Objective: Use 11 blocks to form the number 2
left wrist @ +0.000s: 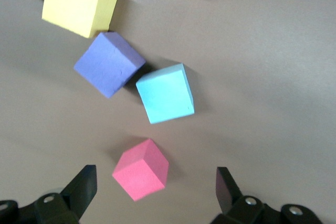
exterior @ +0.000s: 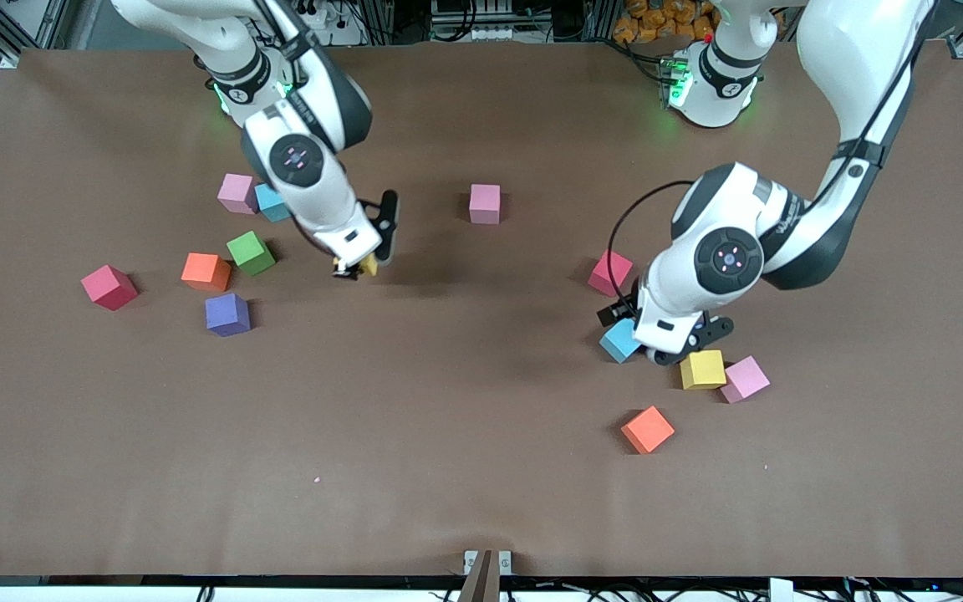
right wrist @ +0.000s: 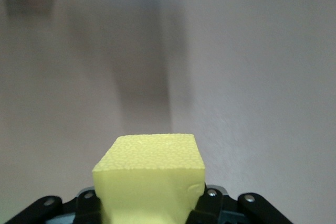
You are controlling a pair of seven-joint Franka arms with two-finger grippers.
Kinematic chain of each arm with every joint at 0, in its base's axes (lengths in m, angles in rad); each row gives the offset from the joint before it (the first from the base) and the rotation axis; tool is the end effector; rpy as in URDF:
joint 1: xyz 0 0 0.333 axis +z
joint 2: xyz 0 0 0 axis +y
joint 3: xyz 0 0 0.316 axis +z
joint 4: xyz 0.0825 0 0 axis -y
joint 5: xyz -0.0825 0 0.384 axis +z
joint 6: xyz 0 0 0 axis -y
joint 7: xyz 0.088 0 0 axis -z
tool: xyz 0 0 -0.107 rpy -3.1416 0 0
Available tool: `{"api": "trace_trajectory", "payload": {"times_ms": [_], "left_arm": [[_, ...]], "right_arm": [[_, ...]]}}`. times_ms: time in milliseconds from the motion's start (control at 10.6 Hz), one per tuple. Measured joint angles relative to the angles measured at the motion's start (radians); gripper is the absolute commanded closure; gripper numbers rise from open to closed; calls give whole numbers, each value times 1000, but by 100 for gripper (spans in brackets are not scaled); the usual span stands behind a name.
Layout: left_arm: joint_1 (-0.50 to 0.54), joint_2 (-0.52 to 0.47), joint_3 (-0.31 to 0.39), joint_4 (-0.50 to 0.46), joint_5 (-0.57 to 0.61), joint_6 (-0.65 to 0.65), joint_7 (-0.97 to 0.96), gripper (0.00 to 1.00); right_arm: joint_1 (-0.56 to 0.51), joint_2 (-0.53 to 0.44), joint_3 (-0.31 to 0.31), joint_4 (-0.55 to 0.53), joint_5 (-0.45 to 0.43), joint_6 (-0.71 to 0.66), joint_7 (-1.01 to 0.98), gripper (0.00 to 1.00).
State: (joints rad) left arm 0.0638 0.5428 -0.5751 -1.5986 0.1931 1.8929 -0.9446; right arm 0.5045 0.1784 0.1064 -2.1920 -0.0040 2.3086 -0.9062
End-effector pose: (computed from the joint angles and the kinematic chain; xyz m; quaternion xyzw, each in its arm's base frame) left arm 0.6058 -0.2677 0.3433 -0.9754 -0.1981 0.0957 0.0105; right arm 0.4469 0.3125 0.2998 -0.7249 -0.6881 0.0289 0.0124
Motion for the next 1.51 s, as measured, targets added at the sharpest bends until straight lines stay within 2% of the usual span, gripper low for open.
{"api": "trace_trajectory", "payload": {"times_ms": [188, 377, 565, 659, 1130, 1506], "left_arm": [[29, 27, 17, 24, 30, 4, 147, 0], [93, 30, 22, 27, 42, 4, 400, 0], [144, 34, 24, 21, 57, 10, 555, 0], [151, 40, 24, 2, 80, 25, 598, 0], [147, 42, 16, -204, 167, 202, 715, 0], [149, 45, 16, -240, 192, 218, 729, 0]], "right_arm": [[66, -2, 0, -5, 0, 1, -1, 72], [163, -2, 0, -10, 0, 13, 6, 72], [196, -1, 0, -25, 0, 38, 15, 72], [197, 4, -1, -36, 0, 53, 23, 72], [270, 67, 1, -112, 0, 226, 194, 72], [298, 80, 1, -123, 0, 254, 229, 72]]}}
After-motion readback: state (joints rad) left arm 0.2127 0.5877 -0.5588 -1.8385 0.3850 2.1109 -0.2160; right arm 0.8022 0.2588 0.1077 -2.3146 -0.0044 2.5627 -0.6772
